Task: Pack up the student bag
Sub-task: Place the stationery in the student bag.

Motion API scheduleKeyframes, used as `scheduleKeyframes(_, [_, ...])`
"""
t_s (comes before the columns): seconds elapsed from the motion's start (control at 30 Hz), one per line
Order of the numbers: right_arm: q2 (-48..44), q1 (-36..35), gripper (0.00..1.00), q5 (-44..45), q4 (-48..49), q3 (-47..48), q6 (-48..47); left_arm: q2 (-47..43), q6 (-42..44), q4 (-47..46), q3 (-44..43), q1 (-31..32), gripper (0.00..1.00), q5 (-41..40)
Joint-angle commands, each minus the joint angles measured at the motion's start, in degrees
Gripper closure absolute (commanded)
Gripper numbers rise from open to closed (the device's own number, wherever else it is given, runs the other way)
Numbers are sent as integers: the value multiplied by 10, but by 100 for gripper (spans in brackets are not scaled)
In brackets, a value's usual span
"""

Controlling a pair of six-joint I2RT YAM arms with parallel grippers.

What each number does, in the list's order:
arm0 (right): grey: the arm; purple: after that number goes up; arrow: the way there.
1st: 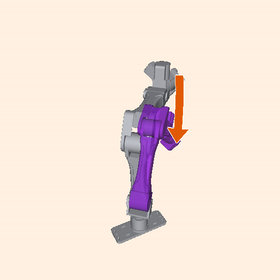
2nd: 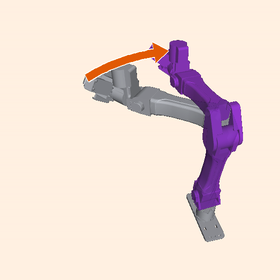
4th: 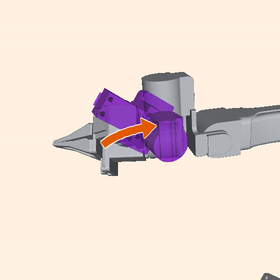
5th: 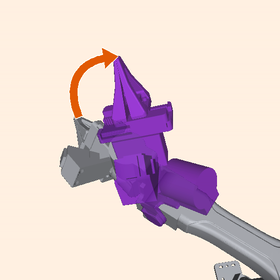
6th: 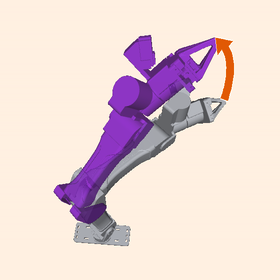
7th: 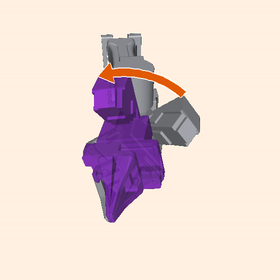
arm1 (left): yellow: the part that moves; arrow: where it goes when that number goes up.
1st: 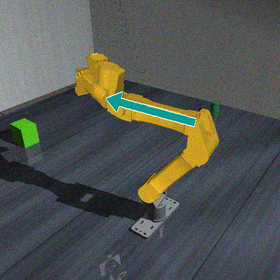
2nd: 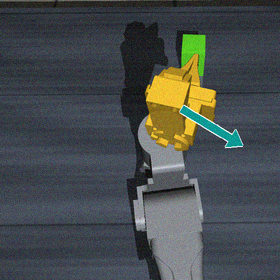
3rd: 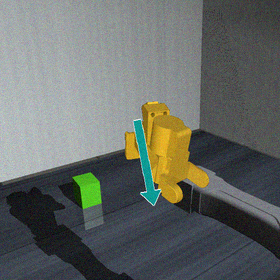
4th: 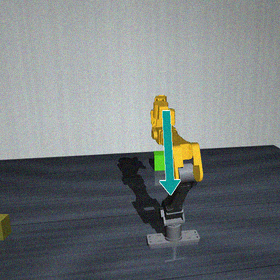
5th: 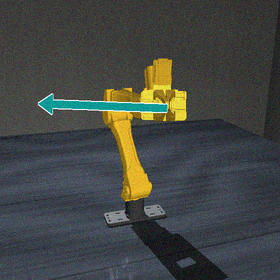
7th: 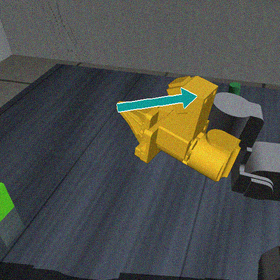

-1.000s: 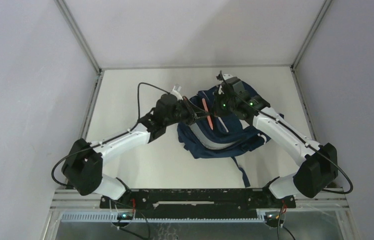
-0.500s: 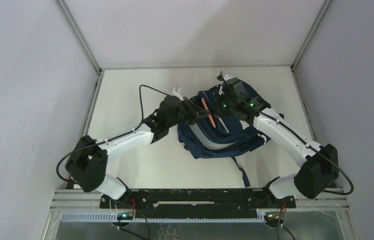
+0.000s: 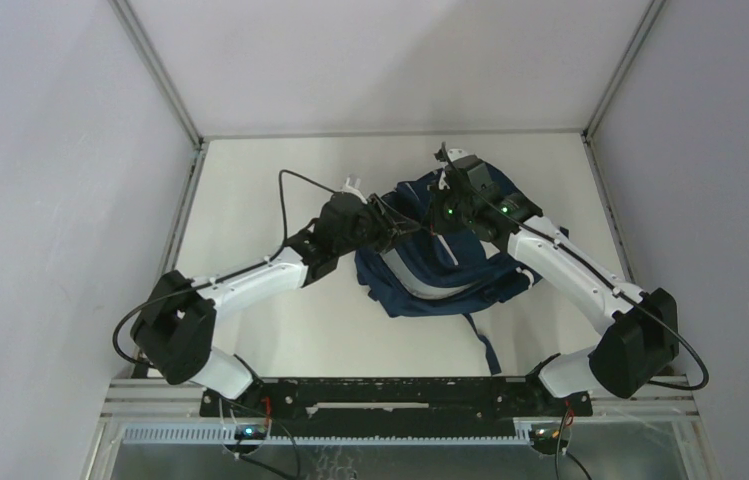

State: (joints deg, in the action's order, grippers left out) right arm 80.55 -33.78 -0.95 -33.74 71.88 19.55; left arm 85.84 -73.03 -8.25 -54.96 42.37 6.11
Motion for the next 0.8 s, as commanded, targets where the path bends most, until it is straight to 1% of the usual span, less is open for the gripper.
scheduleKeyframes(0.0, [-34, -8, 100, -24, 42, 7, 11, -12, 30, 4, -14, 1, 57, -12])
scheduleKeyframes(0.07, [-33, -8, 100, -24, 41, 8, 11, -24, 42, 10, -14, 2, 57, -18])
scheduleKeyframes(0.13, [-34, -8, 100, -24, 41, 7, 9, -42, 73, 25, -17, 0, 59, -28])
scheduleKeyframes(0.2, [-35, -7, 100, -25, 39, 7, 8, -69, 124, 45, -21, -12, 61, -40])
scheduleKeyframes(0.27, [-37, -7, 100, -26, 35, 7, 5, -95, 179, 57, -22, -42, 60, -35])
scheduleKeyframes(0.33, [-38, -6, 100, -27, 33, 7, 3, -101, 241, 69, -36, -81, 57, 22])
scheduleKeyframes(0.43, [-41, -5, 100, -31, 41, -1, 3, -85, 327, 119, -75, -126, 51, 107])
scheduleKeyframes(0.53, [-42, -5, 100, -34, 42, -1, 4, -77, 400, 155, -98, -134, 47, 122])
scheduleKeyframes(0.67, [-43, -5, 100, -36, 38, -5, -1, -78, 444, 168, -107, -134, 47, 122])
scheduleKeyframes(0.77, [-45, -6, 100, -44, 40, -14, -6, -82, 452, 169, -103, -134, 47, 114])
